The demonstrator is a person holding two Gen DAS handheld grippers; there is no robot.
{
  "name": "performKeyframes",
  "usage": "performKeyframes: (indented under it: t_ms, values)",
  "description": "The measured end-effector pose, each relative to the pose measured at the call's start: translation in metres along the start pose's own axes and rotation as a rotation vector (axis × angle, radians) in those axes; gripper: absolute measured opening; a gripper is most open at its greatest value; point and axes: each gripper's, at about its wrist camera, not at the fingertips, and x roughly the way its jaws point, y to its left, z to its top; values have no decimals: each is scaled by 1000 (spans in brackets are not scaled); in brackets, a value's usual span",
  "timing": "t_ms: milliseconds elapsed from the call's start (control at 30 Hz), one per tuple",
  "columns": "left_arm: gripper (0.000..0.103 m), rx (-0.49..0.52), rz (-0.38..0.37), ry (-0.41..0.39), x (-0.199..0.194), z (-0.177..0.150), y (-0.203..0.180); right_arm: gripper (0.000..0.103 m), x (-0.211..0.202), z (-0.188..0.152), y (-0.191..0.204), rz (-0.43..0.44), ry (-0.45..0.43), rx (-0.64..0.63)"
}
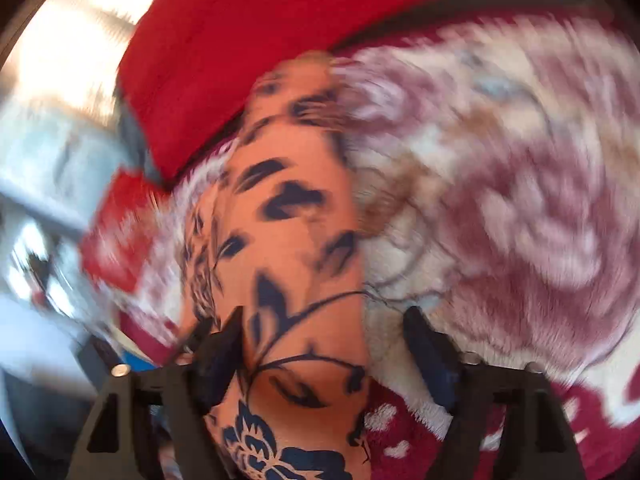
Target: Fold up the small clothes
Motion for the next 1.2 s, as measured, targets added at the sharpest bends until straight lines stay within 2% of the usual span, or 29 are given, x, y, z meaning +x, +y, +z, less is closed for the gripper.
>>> performKeyframes:
  t_ms: [133,233,267,300,333,433,467,533,567,600,767,800,833,900,1033,1100,1200]
  values:
    - [96,-3,3,-3,0,-1,0,82,-11,13,7,5,-38,-10]
    - [97,0,8,-6,0,-1,-1,83,-6,30,-2,27,-45,26]
    - [97,2,8,-7,0,-1,-1,77,-2,34,-7,22,-37,26]
    - [97,5,4,-6,-1,-1,0,52,1,35,-8,9,-29,5]
    - [97,8,-2,-5,-1,-2,0,42,3,34,-5,1,-19,-21]
    - [97,13,-3,-6,-1,-2,1,40,-7,30,12,-83,-64,-117]
    - [97,12,-2,-6,-1,-2,0,40,-8,27,21,-114,-79,-156]
    - [97,11,-1,-5,0,-2,1,64,-9,25,28,-117,-68,-169]
    - [98,11,0,-5,1,-2,1,85,-9,22,28,-110,-54,-159]
    - [98,11,0,-5,1,-2,1,87,-11,19,26,-101,-56,-153]
    - [98,10,-3,-3,2,-1,1,85,-5,0,18,-65,-5,-162]
    - [98,11,-4,-3,1,-1,1,69,-2,-2,19,-56,5,-189]
    - [98,11,-4,-2,1,-1,1,60,-1,-4,20,-25,16,-200]
    - [98,10,-6,-5,1,-1,1,57,-1,-2,20,-16,15,-180]
    - [98,8,-8,-5,1,-1,1,60,-2,-4,21,-7,20,-181]
    - [98,7,-6,-6,1,-1,1,83,-2,-3,11,-12,32,-127]
    - [98,7,-6,-6,1,-1,1,84,2,-1,-3,17,39,-60]
